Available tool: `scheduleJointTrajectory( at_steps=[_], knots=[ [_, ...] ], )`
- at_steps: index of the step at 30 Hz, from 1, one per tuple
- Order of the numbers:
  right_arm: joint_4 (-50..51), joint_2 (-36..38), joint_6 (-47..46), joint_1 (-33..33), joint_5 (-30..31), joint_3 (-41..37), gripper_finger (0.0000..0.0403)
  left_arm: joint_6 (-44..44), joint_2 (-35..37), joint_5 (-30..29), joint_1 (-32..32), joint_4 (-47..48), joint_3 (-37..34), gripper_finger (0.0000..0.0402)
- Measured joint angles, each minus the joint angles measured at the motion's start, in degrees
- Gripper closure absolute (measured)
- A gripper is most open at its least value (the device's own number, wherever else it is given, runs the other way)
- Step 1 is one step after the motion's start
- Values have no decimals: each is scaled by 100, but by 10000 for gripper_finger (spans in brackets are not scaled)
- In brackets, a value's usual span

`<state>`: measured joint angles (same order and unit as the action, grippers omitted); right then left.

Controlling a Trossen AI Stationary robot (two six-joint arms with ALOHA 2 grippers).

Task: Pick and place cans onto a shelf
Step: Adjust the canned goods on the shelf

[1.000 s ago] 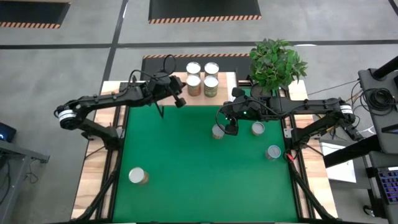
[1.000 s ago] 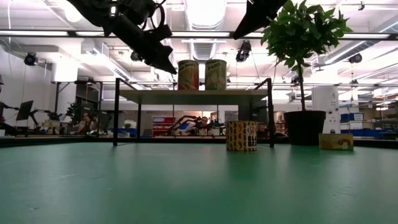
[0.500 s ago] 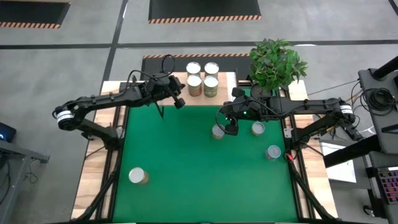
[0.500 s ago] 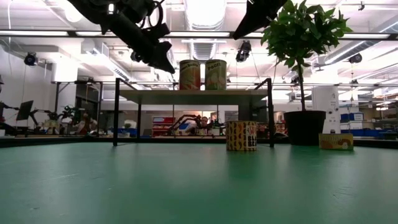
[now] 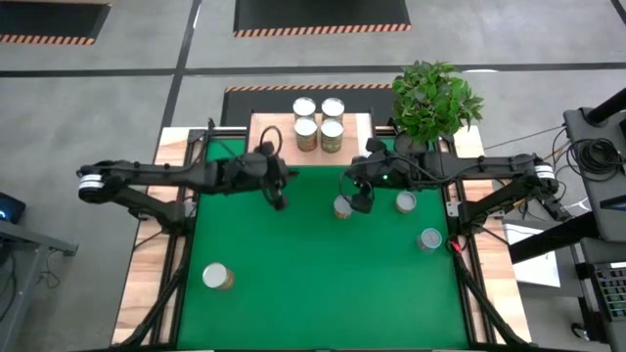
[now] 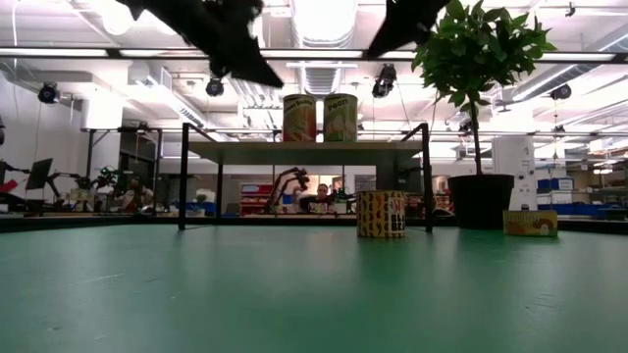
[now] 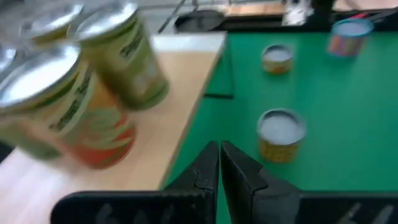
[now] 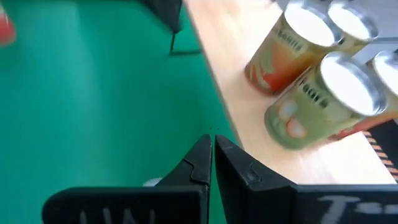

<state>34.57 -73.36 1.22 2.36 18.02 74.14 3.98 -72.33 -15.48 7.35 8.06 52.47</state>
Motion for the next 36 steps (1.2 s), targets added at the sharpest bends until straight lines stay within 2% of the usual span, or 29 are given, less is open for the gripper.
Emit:
scheduleJointTrajectory(
  at_steps=[5, 9, 19, 23, 28, 36],
  knots=[
    [-55, -122, -172, 204, -2, 496, 394, 172, 226, -573, -708, -124, 0, 402],
    [144, -523, -26, 423, -5, 1152, 394, 301, 430, -652, -1075, -210, 0, 402],
    [1492, -2126, 1013, 1417, -53, 3428, 394, 308, 765, -667, -1259, -155, -11, 402],
    [2117, -2610, 1486, 1826, -526, 4100, 394, 305, 756, -667, -1259, -145, -45, 402],
    [2305, -2793, 1644, 2106, -1471, 4282, 394, 303, 755, -667, -1258, -113, -66, 402],
    [2294, -2813, 1680, 2150, -1502, 4042, 394, 298, 758, -665, -1259, -55, -66, 402]
  ],
)
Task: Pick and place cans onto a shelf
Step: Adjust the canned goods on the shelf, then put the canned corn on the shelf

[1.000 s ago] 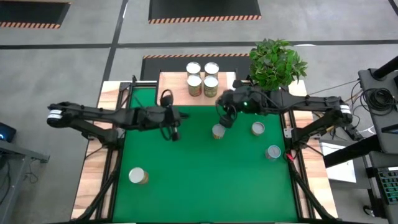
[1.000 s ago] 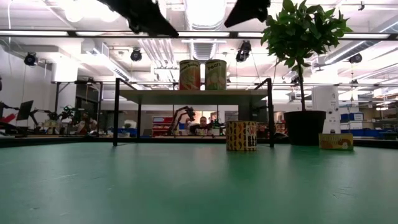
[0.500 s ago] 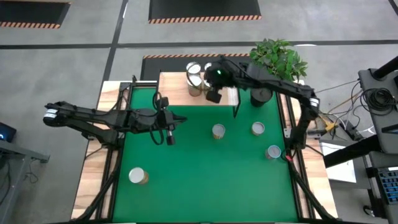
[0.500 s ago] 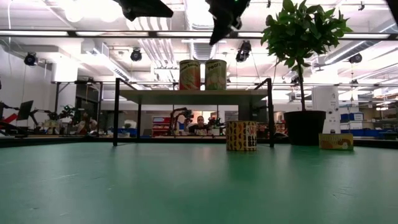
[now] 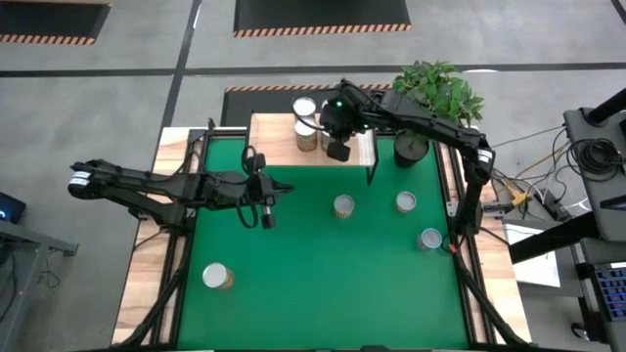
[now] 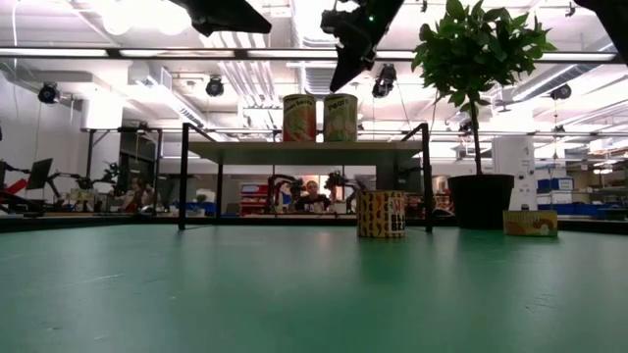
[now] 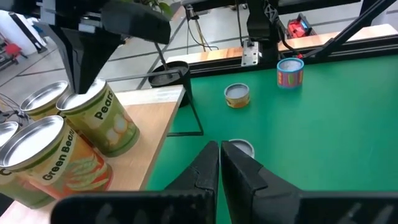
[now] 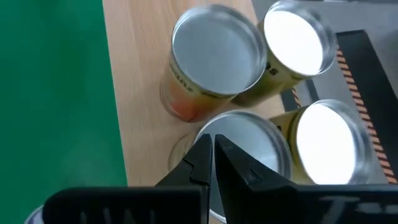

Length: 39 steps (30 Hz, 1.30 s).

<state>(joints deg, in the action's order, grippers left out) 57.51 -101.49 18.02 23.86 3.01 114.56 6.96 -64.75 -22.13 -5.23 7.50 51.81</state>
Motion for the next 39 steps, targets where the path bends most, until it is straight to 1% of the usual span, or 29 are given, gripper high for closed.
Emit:
scheduleJointTrajectory(
  at_steps=[4, 8, 10, 21, 28, 33, 39],
  knots=[
    [-60, 0, 2, 19, 59, -172, 394, -2, 2, 0, 0, -2, 0, 402],
    [-108, 0, 64, 19, 429, -246, 394, -20, 2, 2, 2, 0, 0, 402],
    [-149, 0, 85, 19, 514, -299, 394, -20, 2, 4, 0, 0, 0, 402],
    [-80, 15, 105, 18, 507, -249, 394, -20, 2, 11, 1, -2, 0, 402],
    [-126, 245, 57, -54, 454, -131, 394, -20, 2, 11, 2, -29, 0, 402],
    [0, 532, -228, -355, 420, -132, 394, -33, 2, 15, -2, -17, 0, 402],
    [353, 931, -781, -1162, 146, -200, 394, -170, 2, 23, -58, 68, -2, 402]
  ],
)
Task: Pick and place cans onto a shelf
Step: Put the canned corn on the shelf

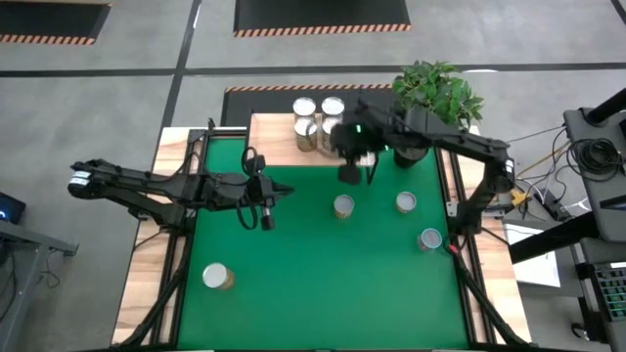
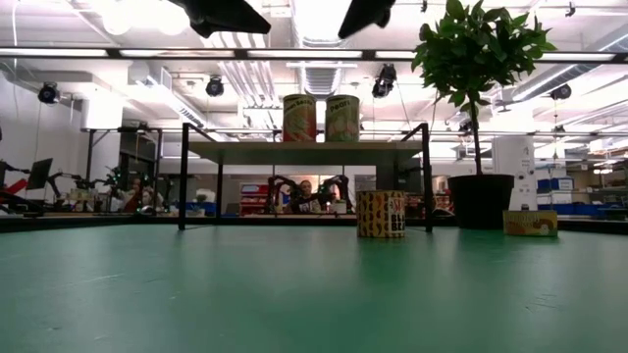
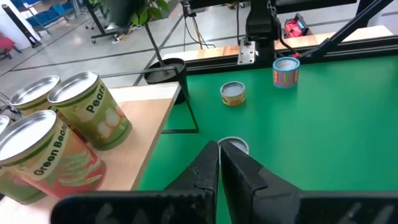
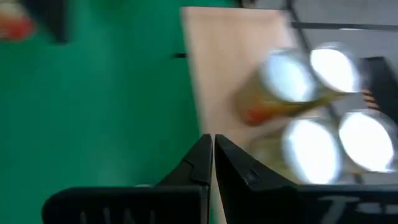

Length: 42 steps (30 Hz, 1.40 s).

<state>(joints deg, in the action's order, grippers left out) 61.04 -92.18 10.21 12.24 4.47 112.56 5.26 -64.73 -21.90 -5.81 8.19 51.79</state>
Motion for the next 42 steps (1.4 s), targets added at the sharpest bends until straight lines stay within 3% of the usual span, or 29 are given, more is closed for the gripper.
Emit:
scheduleJointTrajectory(
  at_steps=[7, 13, 21, 25, 28, 33, 38, 40, 42],
  knots=[
    [-180, 498, -692, -1216, 8, -892, 394, -278, 0, 10, -235, 0, 0, 402],
    [-864, 798, -1378, -2130, 715, -2213, 394, -539, 0, 36, -490, 51, 0, 402],
    [-2587, 946, -1668, -3011, 1193, -3923, 394, -1300, 0, 44, -679, 464, -2, 402],
    [-4077, 953, -1038, -3241, 1405, -4617, 394, -2301, -33, 41, -705, 966, -12, 402],
    [-4589, 987, -518, -3264, 1419, -4773, 394, -3345, -164, 54, -803, 1550, -27, 402],
    [-4713, 1373, -65, -3262, 1423, -4731, 394, -5502, -415, 1031, -1073, 2599, 82, 402],
    [-5041, 1854, 383, -3275, 1357, -4976, 394, -7047, -833, 2180, -1597, 3676, 837, 402],
    [-5306, 2056, 585, -3275, 1355, -5182, 394, -7324, -1055, 2215, -1848, 4305, 1298, 402],
    [-5507, 2252, 708, -3275, 1352, -5413, 394, -7608, -1304, 1879, -2155, 4932, 1701, 402]
  ],
)
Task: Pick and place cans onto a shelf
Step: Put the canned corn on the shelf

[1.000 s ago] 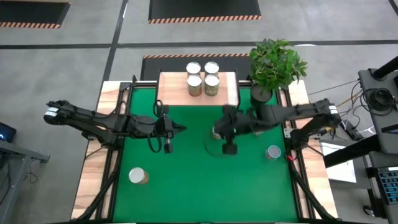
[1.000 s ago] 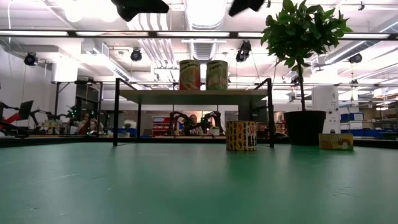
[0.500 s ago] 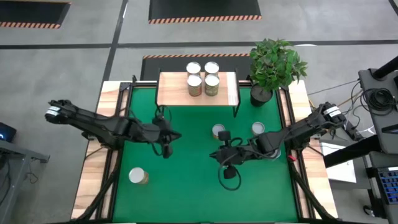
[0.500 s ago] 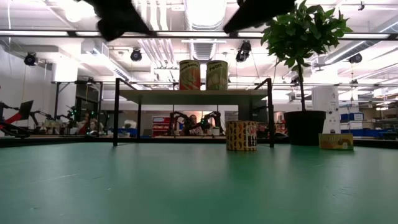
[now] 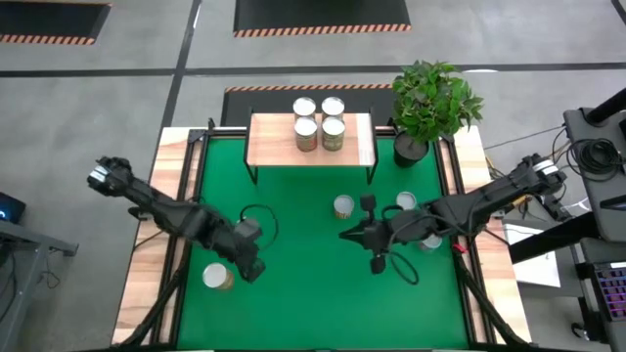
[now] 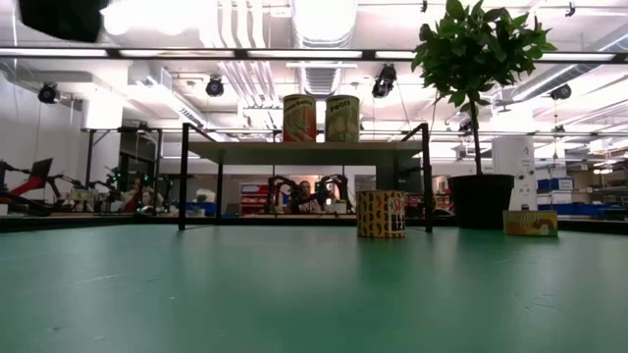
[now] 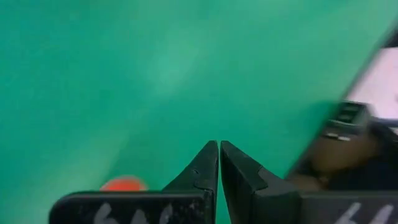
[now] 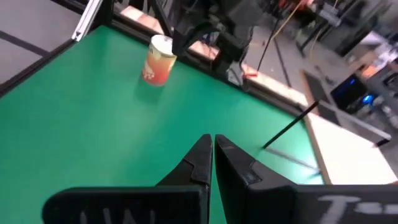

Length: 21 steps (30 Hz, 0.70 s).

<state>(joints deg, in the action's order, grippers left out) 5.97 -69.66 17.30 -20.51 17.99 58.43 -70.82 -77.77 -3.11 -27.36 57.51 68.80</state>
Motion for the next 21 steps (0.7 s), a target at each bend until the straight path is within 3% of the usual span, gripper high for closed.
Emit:
scheduleJointTrajectory(
  at_steps=[3, 6, 9, 15, 21],
  knots=[
    [-188, 242, 175, 2, -6, -230, 394, -1147, -352, -180, -403, 874, 328, 402],
    [-211, 493, 180, 2, -7, -359, 394, -2178, -544, -168, -795, 1002, 406, 394],
    [-206, 683, 171, 2, -32, -484, 394, -2780, -656, -162, -1126, 1013, 314, 363],
    [-203, 806, -81, 2, -55, -548, 394, -3297, -660, 486, -1331, 1350, 118, 244],
    [-203, 795, -159, 2, -172, -548, 394, -3467, -642, 520, -1526, 1823, 110, 112]
  ],
)
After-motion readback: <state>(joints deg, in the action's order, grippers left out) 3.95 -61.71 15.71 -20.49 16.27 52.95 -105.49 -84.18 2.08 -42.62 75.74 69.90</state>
